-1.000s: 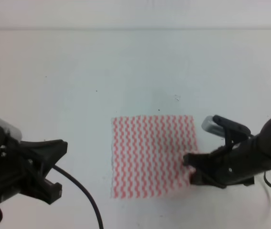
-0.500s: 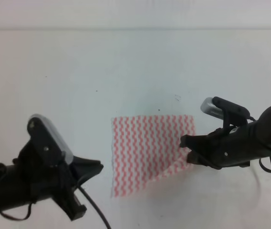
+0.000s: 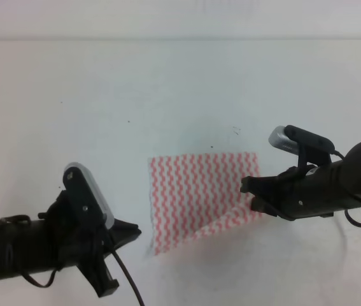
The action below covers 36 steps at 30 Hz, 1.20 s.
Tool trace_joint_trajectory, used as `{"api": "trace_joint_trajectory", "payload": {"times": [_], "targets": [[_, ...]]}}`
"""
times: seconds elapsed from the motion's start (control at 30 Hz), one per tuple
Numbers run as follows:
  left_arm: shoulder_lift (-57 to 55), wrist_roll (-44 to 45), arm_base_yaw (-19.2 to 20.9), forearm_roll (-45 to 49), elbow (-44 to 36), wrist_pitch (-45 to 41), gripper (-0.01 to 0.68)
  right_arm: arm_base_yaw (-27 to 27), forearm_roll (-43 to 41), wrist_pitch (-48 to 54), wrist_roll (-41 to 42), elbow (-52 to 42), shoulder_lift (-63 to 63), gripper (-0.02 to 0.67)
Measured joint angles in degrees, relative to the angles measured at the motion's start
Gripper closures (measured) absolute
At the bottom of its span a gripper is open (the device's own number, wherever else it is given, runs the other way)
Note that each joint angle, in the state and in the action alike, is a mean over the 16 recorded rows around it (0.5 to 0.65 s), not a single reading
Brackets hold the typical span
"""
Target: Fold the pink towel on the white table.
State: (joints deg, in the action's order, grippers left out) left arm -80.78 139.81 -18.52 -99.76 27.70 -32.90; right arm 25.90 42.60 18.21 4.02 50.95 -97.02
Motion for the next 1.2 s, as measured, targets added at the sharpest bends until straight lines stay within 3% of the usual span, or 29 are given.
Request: {"api": "trace_joint_trajectory", "payload": {"times": [0.33, 0.77, 1.2], "targets": [[-4.6, 3.1, -2.5, 0.0, 1.0, -2.2, 0.559, 0.0, 0.5, 0.0, 1.2, 0.0, 0.1, 0.665], [-6.9, 8.4, -12.5, -0.2, 3.6, 11.7, 0.495, 0.0, 1.1, 0.2, 2.1, 0.0, 0.1, 0.665], [-7.6, 9.0, -13.2, -0.2, 4.8, 14.6, 0.368, 0.0, 1.2, 0.3, 2.2, 0.0, 0.1, 0.665]]}}
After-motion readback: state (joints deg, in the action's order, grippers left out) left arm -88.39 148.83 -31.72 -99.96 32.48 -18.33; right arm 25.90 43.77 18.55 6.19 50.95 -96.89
